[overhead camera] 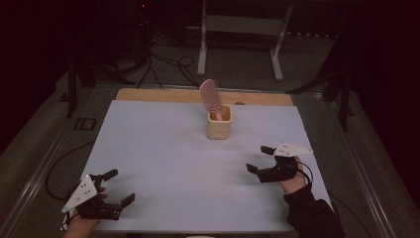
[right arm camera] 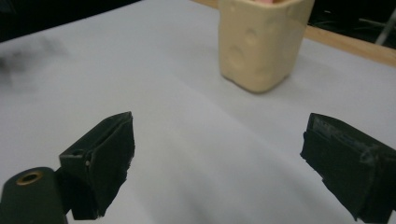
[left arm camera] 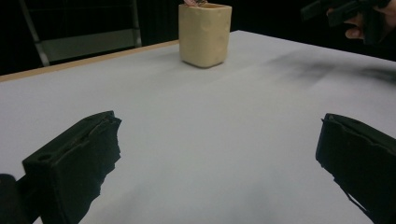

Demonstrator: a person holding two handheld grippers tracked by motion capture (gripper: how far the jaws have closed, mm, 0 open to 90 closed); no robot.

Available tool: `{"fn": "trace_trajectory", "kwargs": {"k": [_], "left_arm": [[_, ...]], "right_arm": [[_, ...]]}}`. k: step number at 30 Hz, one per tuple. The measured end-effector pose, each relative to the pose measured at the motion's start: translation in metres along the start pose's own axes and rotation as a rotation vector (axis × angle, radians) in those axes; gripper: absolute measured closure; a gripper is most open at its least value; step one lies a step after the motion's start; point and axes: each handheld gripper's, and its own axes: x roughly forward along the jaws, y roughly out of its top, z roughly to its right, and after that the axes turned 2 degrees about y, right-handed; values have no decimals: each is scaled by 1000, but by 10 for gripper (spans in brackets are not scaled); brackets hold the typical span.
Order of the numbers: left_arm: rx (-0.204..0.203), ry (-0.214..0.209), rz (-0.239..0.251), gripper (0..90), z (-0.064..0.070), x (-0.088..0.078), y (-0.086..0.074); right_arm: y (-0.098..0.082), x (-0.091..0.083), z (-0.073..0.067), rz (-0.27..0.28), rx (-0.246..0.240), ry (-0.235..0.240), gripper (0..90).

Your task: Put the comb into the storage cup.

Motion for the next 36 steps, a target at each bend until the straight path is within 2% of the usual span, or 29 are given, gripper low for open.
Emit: {"fn": "trace_trajectory", "kwargs": {"k": [8, 10, 18, 25, 28, 36], "left_arm": [[0, 0, 1, 0, 0, 0, 0], [2, 0, 1, 0, 0, 0, 0], [0, 0, 2, 0, 0, 0, 0], [1, 0, 0, 0, 0, 0, 0], [0, 0, -2, 0, 0, 0, 0], [7, -2, -4, 0, 1, 1, 0]], "right_arm": [[-21, -7, -6, -17, -22, -20, 93], [-26, -11, -8, -11, -11, -20, 93], [-44, -23, -8, 1, -32, -49, 93], [-57, -29, -8, -25, -9, -83, 93], [-64, -32, -12, -37, 23, -81, 93], [-72, -29, -16, -59, 26, -85, 93]]}}
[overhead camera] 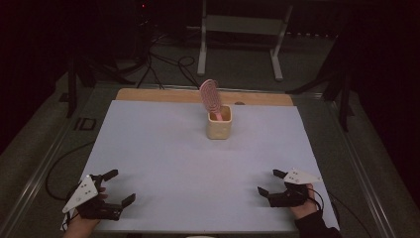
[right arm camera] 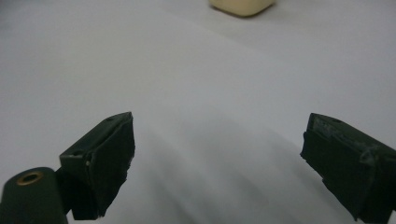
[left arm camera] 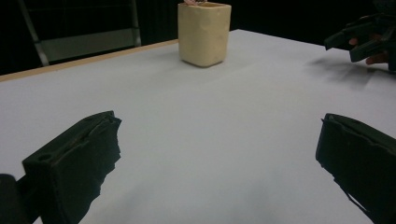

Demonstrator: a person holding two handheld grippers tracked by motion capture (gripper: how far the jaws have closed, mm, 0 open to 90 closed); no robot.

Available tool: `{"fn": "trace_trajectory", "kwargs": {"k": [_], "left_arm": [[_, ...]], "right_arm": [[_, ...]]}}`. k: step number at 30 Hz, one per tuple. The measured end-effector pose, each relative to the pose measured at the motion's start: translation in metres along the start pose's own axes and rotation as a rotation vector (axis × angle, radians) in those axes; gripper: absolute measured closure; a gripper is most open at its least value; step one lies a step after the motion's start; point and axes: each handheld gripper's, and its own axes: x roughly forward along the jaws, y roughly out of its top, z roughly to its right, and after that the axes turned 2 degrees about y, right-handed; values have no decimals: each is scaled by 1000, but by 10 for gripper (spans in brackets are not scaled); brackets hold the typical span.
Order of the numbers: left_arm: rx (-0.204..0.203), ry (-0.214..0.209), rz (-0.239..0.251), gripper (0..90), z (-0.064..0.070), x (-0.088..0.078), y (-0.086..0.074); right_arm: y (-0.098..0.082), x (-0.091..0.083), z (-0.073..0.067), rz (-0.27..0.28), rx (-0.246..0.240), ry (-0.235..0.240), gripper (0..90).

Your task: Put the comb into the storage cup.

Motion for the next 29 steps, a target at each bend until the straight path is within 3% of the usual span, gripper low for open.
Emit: {"fn": "trace_trajectory", "kwargs": {"k": [9, 17, 29], "left_arm": [[3, -1, -3, 0, 1, 1, 0], [4, 1, -4, 0, 1, 0, 0], [5, 1, -6, 0, 1, 0, 0]], "right_arm": [[0, 8, 2, -15, -17, 3, 93], [0, 7, 7, -5, 13, -33, 93], [0, 7, 7, -4, 12, -29, 93]]}}
